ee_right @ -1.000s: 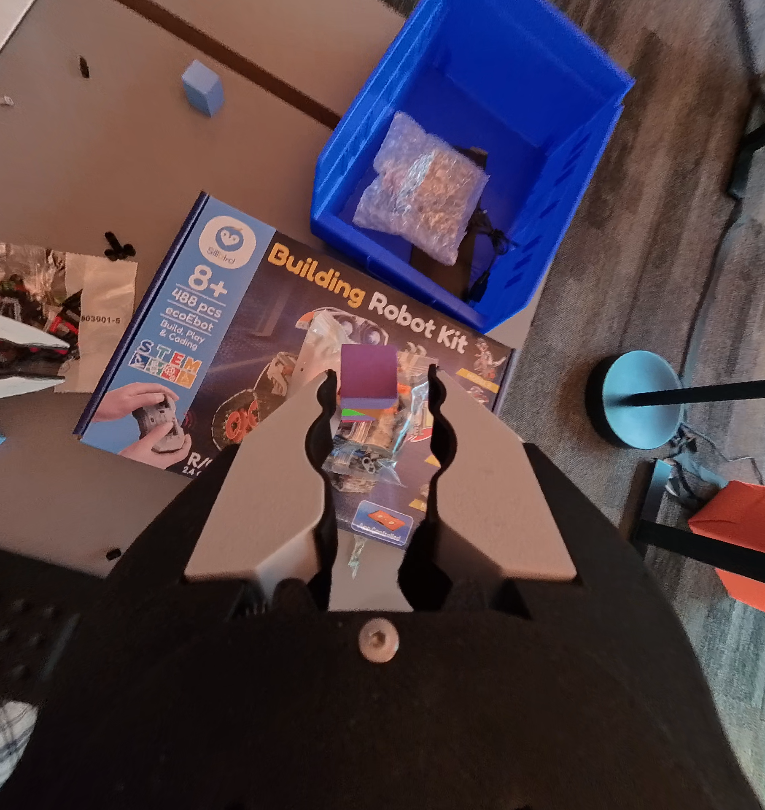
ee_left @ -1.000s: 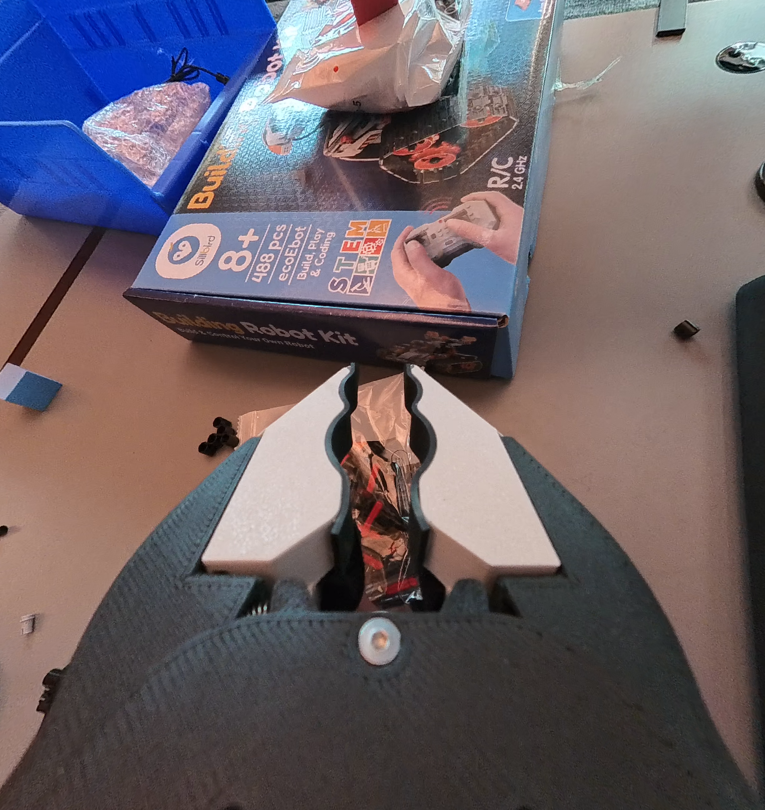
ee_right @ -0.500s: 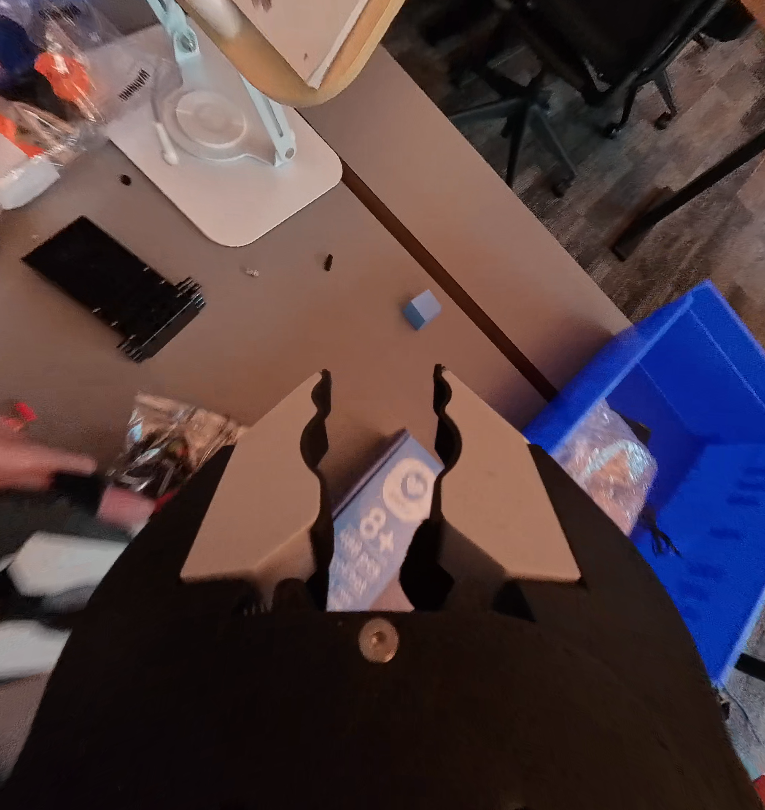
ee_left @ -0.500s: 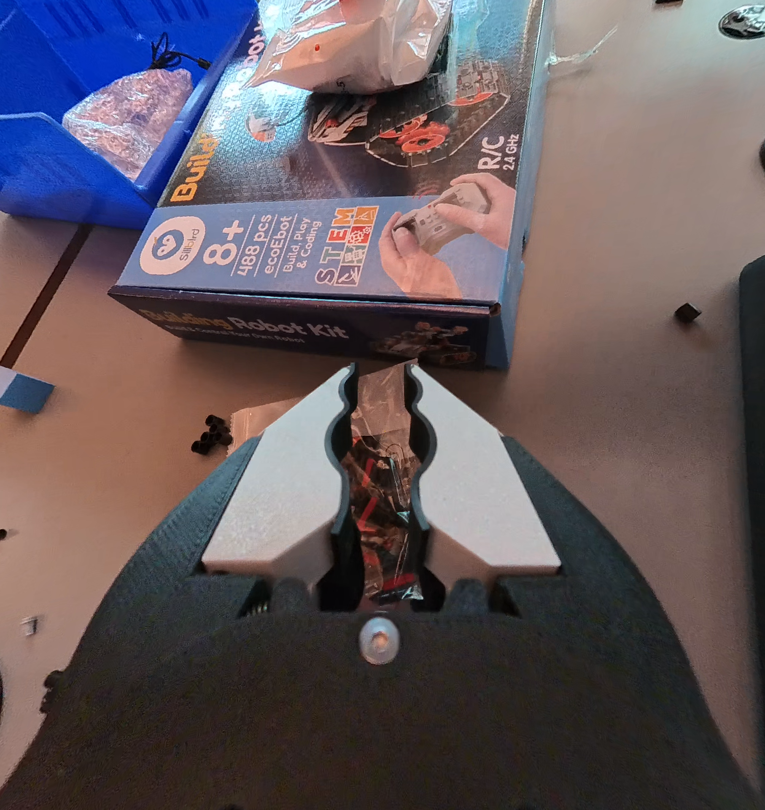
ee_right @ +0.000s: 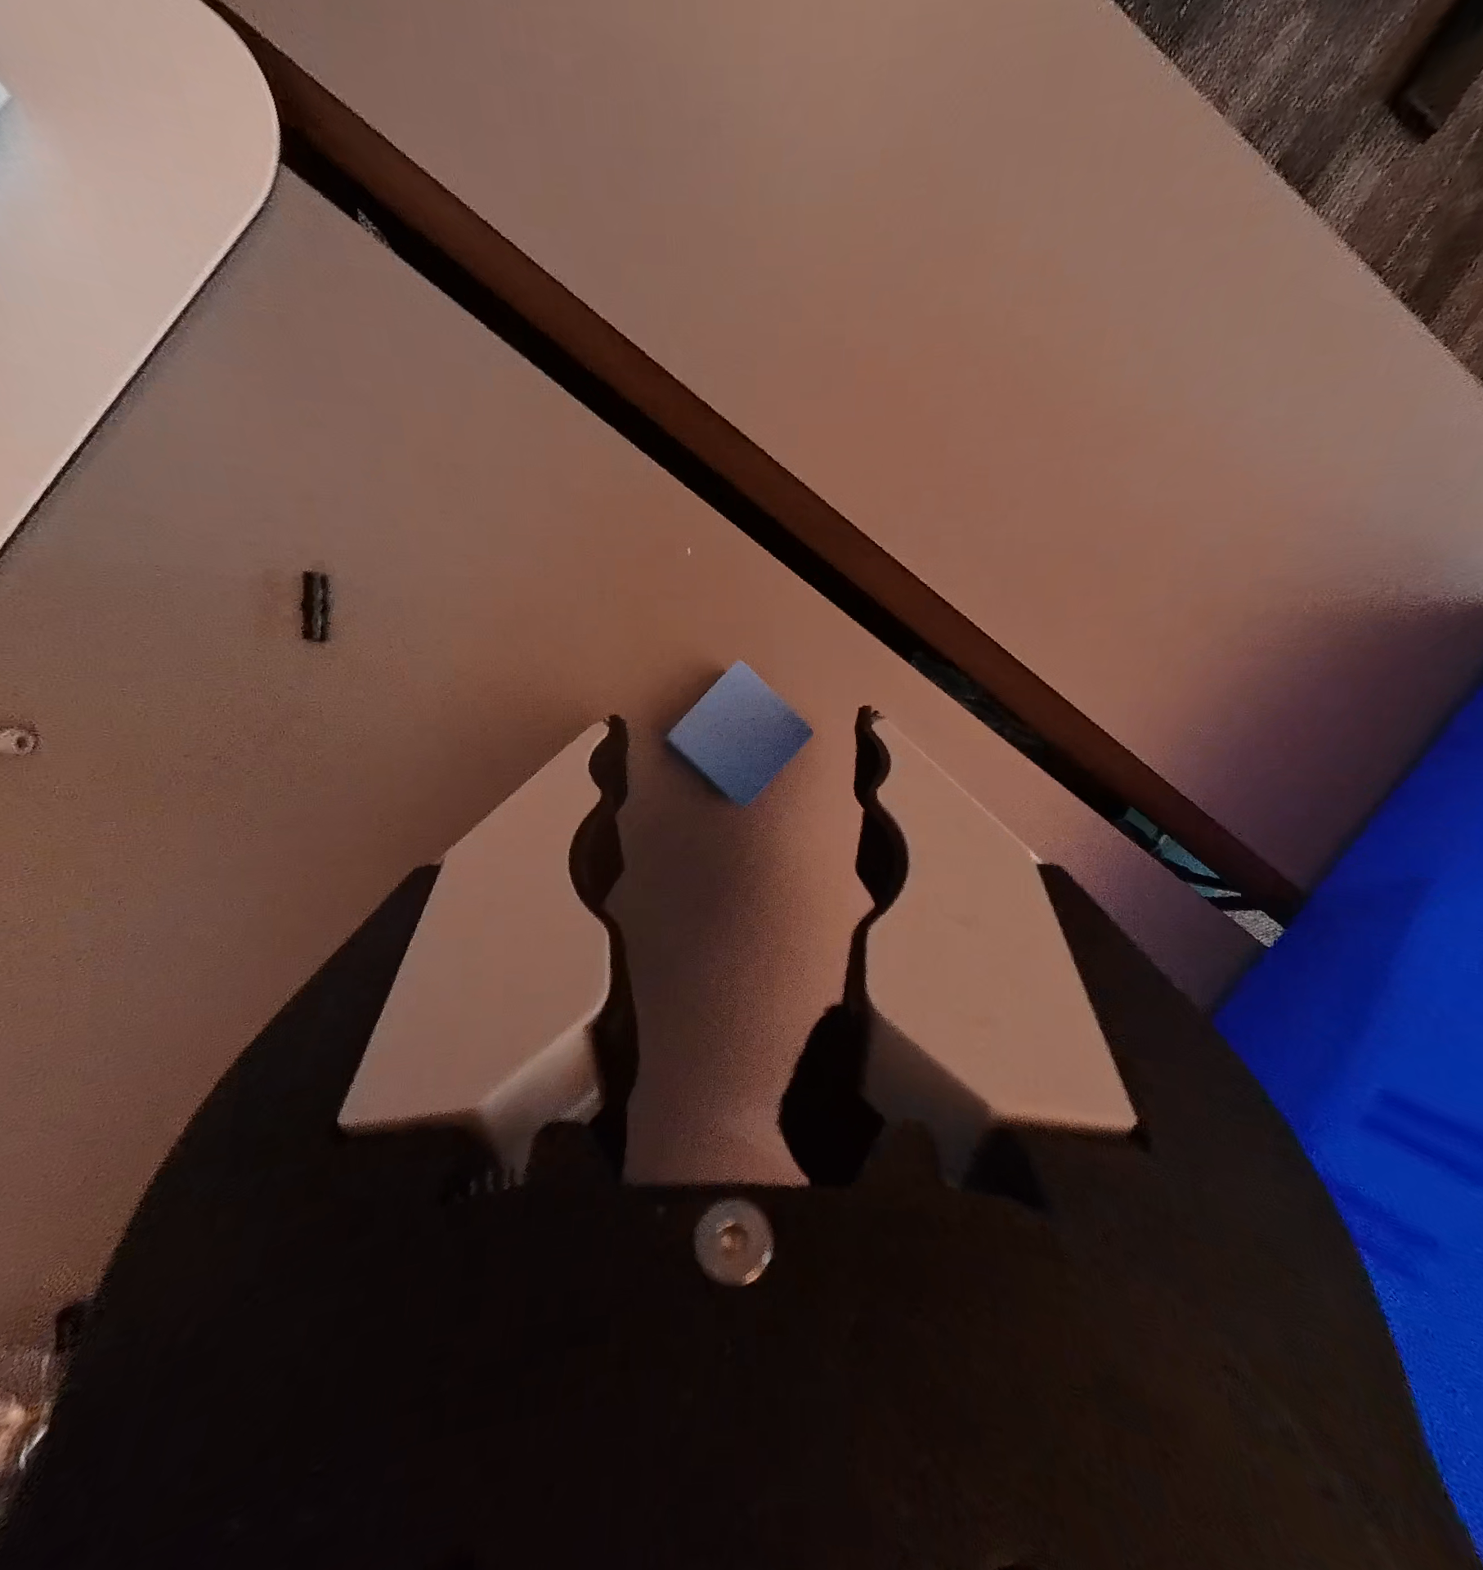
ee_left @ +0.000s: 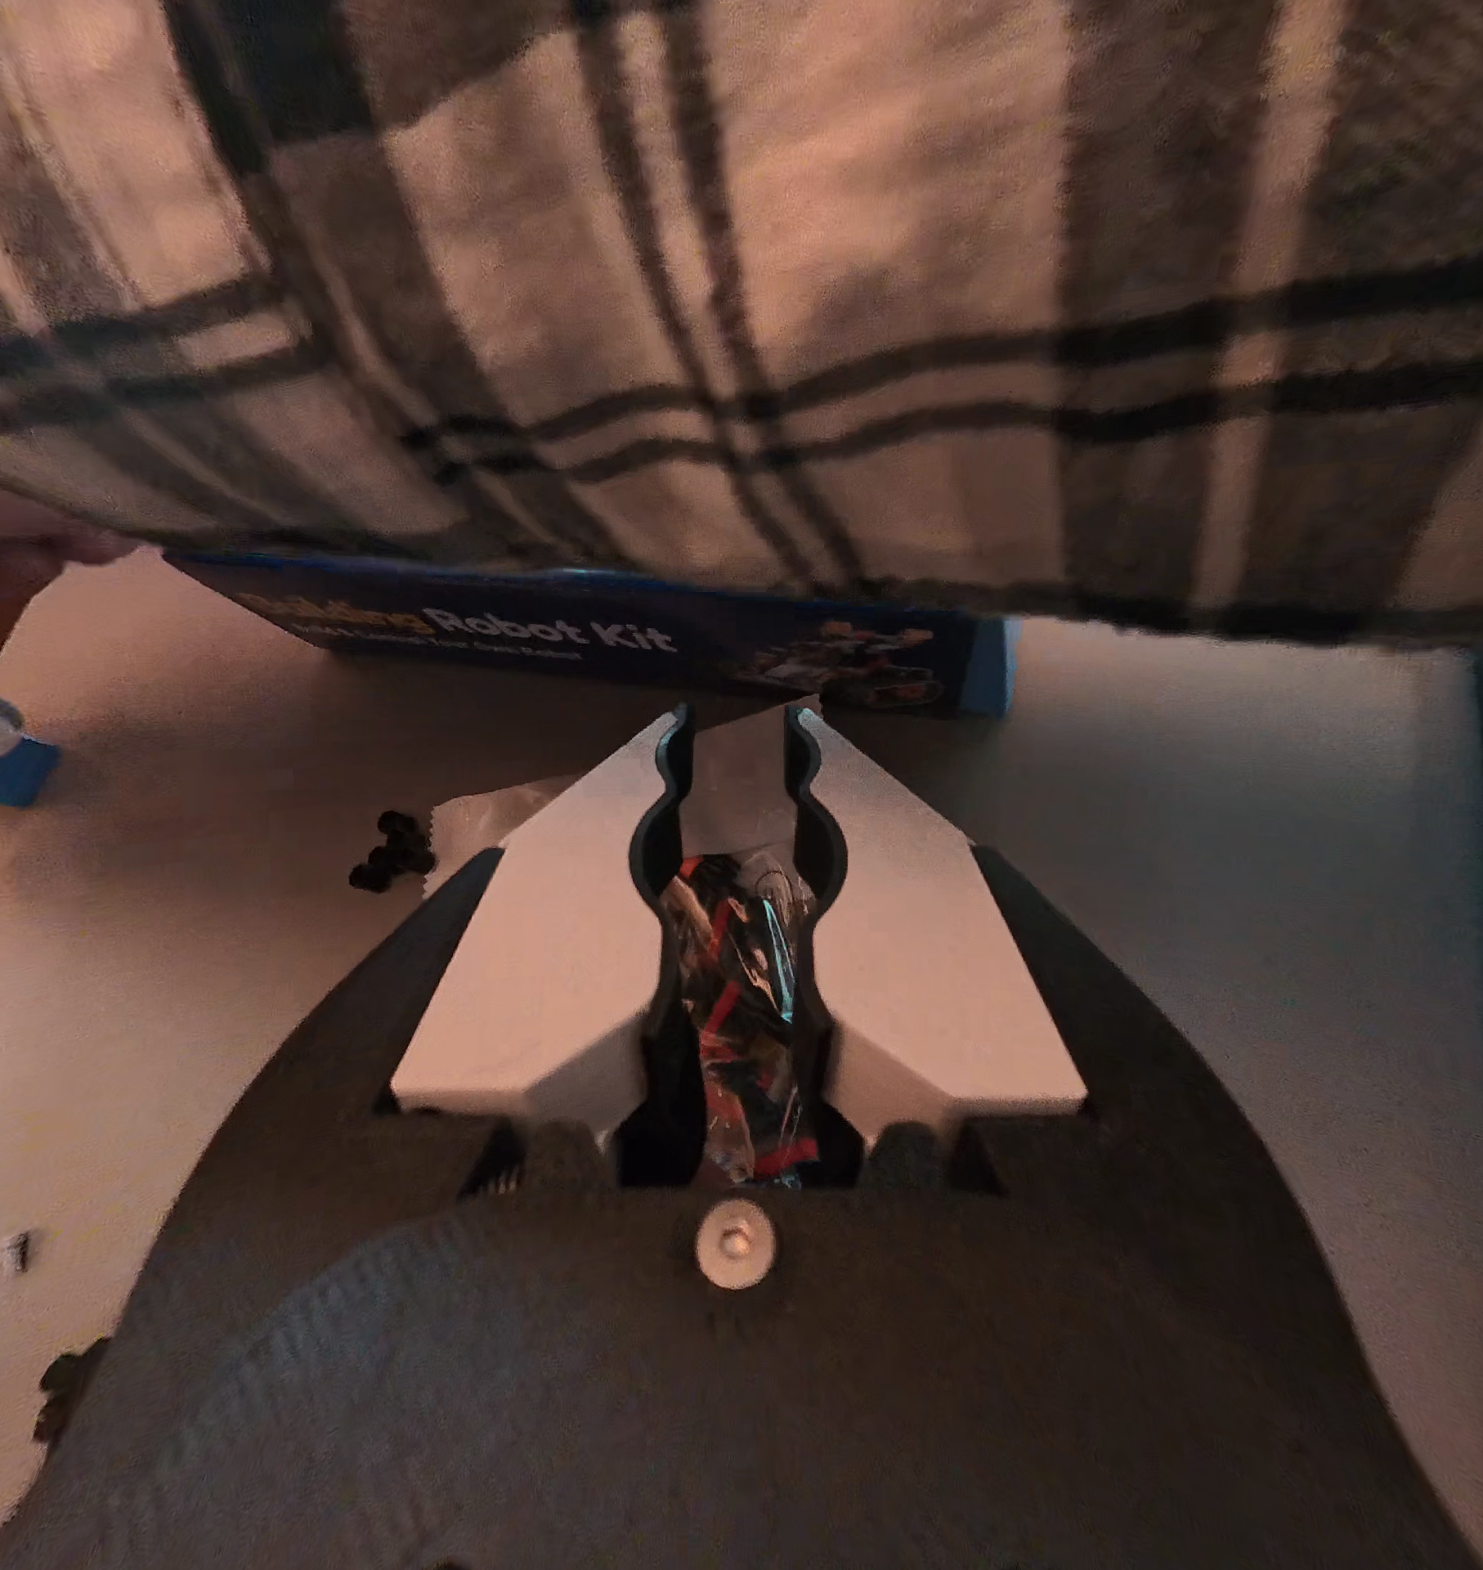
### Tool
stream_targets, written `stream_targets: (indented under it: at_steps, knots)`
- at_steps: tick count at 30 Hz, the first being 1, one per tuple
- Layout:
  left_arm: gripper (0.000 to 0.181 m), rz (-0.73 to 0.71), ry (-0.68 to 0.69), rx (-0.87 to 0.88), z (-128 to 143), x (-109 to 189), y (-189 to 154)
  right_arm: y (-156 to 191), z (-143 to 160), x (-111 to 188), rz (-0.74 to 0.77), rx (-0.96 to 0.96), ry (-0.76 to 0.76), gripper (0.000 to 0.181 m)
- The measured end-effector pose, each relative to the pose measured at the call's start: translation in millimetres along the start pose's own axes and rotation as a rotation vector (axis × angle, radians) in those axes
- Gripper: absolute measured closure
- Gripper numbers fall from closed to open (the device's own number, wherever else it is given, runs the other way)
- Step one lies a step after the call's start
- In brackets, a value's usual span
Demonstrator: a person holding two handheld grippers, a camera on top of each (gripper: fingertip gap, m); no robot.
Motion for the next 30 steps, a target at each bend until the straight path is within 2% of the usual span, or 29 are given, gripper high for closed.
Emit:
stream_targets:
  at_steps: [3, 6, 9, 12, 15, 19, 22, 24, 26, 30]
  knots:
    - [0.162, -0.002, 0.017, -0.007, 4.1, -3.2, 0.2, -4.4, 1.9, -13.0, 0.003, -0.023, 0.008, 0.146]
    - [0.162, -0.008, 0.018, -0.010, 4.7, -3.1, 1.3, -4.9, 3.3, -12.4, 0.009, -0.035, -0.005, 0.147]
    - [0.162, -0.007, 0.017, -0.008, 5.0, -3.3, 1.4, 1.0, 4.2, 6.7, 0.003, -0.014, -0.023, 0.147]
    - [0.162, -0.004, 0.024, -0.010, 6.5, -5.6, 0.5, 18.8, 2.8, 57.8, -0.025, 0.041, -0.057, 0.147]
    - [0.162, -0.003, 0.027, -0.010, 7.4, -6.8, 0.0, 39.2, 11.1, 137.9, 0.024, 0.160, -0.084, 0.146]
    - [0.162, -0.006, 0.022, -0.004, 7.0, -6.0, 0.9, 46.4, 40.9, 249.5, 0.033, 0.182, -0.157, 0.146]
    - [0.162, -0.004, 0.018, 0.005, 6.7, -5.8, 1.3, 24.6, 78.2, 313.9, 0.143, 0.146, -0.118, 0.147]
    - [0.162, -0.003, 0.015, 0.008, 6.2, -5.7, 1.0, 7.4, 103.7, 343.4, 0.177, 0.090, -0.095, 0.147]
    - [0.162, -0.002, 0.014, 0.008, 5.9, -5.8, 0.4, -5.5, 125.9, 359.6, 0.169, 0.039, -0.071, 0.146]
    - [0.162, 0.000, 0.016, 0.005, 5.8, -6.2, -1.5, -23.2, 154.2, 361.4, 0.135, -0.028, -0.031, 0.146]
Point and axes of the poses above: each gripper's, where its closed fingertips meet, x back along the fingers, z out of its underside, y = z × x across the jaws, the point moved 7 cm from there along x, back along the fingers, and after that the axes turned 6 degrees about -z, right-handed, at the moved point
